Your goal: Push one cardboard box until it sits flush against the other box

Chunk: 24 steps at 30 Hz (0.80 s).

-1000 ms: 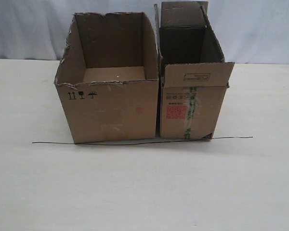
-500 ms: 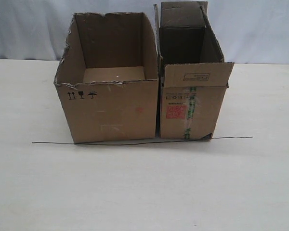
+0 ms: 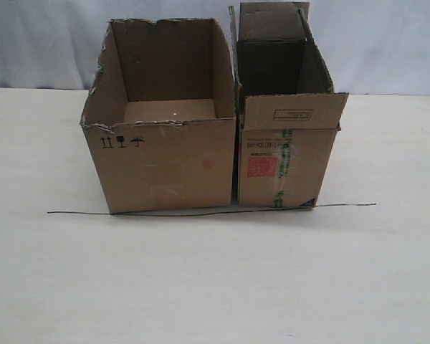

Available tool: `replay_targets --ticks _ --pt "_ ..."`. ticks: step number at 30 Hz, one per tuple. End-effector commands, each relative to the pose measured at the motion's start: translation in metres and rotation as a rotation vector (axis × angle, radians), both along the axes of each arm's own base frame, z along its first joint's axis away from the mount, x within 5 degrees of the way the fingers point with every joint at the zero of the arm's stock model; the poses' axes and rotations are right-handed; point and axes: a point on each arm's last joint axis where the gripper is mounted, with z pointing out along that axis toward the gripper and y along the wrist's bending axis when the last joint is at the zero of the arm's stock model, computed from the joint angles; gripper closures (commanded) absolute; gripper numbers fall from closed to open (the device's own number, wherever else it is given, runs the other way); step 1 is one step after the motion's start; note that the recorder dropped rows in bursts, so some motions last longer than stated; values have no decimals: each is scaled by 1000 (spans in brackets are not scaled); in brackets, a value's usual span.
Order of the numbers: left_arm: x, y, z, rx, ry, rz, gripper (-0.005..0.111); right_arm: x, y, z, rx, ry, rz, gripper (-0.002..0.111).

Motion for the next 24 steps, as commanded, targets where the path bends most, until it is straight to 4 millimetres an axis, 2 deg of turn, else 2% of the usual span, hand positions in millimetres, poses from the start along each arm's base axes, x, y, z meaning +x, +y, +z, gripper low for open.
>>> replay_targets --ticks 1,24 --pt "0 -1 0 13 -6 -16 107 0 0 -1 -7 -6 5 103" --pt "0 -1 0 -3 -4 -17 107 0 0 -1 -7 -6 5 103"
